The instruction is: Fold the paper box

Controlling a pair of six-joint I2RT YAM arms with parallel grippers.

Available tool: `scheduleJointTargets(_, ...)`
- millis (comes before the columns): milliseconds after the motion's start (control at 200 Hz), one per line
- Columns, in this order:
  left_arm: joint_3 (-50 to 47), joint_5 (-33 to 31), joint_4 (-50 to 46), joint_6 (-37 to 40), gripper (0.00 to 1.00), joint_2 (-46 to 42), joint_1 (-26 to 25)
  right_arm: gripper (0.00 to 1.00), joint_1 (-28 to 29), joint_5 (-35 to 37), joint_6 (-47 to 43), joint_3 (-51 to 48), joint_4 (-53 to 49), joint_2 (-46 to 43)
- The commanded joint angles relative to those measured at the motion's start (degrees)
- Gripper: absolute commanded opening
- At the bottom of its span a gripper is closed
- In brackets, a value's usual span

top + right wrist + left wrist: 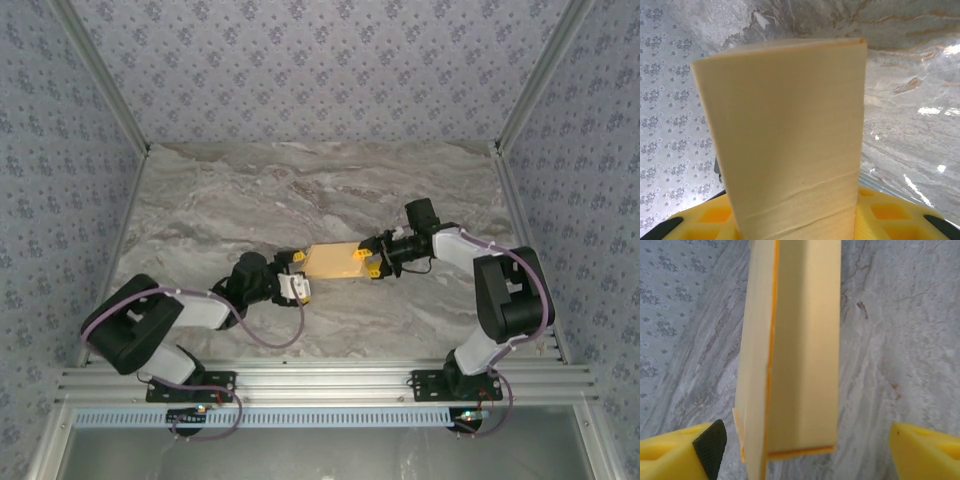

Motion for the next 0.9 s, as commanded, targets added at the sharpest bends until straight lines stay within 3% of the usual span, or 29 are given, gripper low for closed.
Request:
scheduleJointTargets(0, 2.6, 1.2, 7.8, -0.1, 0.79, 2.6, -0.1, 0.42, 0.8, -0.2, 3.7, -0.4, -0.5, -2.4)
scheduleJointTargets(280, 3.9, 3.6, 7.1, -2.4, 0.55, 3.6, -0.2, 0.42, 1.1, 1.6, 8.4, -3.3, 2.3, -5.1)
scheduleJointTargets(410, 4.6, 3.6, 3.3, -3.2, 0.51, 2.5, -0.1, 0.43, 1.1, 2.6, 9.7, -3.7, 3.1, -5.9)
scheduleJointTargets(485, 4.8, 3.7, 0.6, -4.3, 0.47, 0.9, -0.1, 0.48, 1.0, 2.6, 10.8, -4.0, 3.6, -6.3)
scheduleJointTargets(585, 5.5, 3.8, -3.6, -5.1, 0.45, -1.2, -0.2, 0.62, 0.9, 2.4, 9.5, -3.3, 2.2, -6.5)
scheduleJointTargets(720, 8.6, 5.6, -17.4, -6.1, 0.41, -5.3, -0.1, 0.74, -1.0, 2.9, 6.6, -3.0, -0.9, -7.8)
scheduleJointTargets(894, 16.3, 8.6, -43.0, -5.9, 0.45, -7.8, -0.1, 0.78, -4.2, 9.6, -5.5, -0.1, -8.4, -13.6)
